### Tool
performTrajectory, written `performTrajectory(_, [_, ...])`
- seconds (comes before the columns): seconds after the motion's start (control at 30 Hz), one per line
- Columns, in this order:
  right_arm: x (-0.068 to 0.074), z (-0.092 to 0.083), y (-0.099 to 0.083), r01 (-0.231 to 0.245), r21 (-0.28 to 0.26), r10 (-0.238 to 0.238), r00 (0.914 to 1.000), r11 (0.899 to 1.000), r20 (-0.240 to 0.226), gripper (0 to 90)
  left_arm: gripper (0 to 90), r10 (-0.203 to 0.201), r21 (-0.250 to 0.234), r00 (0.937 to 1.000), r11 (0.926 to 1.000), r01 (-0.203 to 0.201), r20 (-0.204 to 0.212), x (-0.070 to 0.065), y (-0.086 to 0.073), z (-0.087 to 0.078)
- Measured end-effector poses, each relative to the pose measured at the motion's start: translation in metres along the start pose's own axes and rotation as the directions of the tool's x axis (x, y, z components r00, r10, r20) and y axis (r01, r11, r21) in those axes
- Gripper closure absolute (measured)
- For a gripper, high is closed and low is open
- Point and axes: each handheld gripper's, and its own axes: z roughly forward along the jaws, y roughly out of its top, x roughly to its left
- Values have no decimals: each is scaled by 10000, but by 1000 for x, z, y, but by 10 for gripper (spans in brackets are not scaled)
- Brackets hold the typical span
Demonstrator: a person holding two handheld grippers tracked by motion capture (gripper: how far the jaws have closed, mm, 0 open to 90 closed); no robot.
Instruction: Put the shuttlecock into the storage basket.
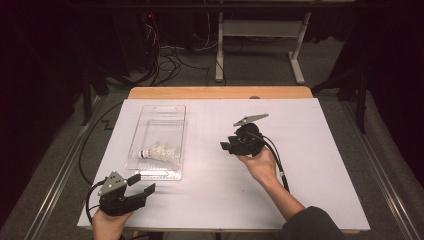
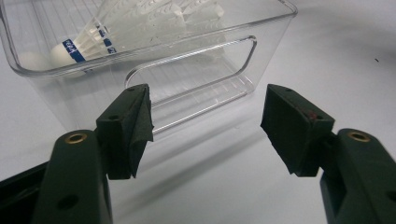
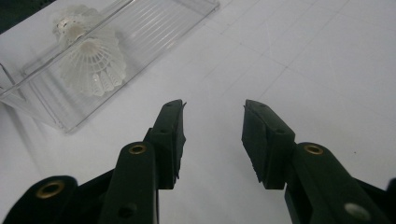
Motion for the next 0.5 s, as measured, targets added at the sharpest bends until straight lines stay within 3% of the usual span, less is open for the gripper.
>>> performTrajectory(0.5, [-8, -8, -11, -180, -50, 180, 9998, 9998, 80, 592, 341, 5, 17, 10000, 10000, -5, 2, 0, 0, 0])
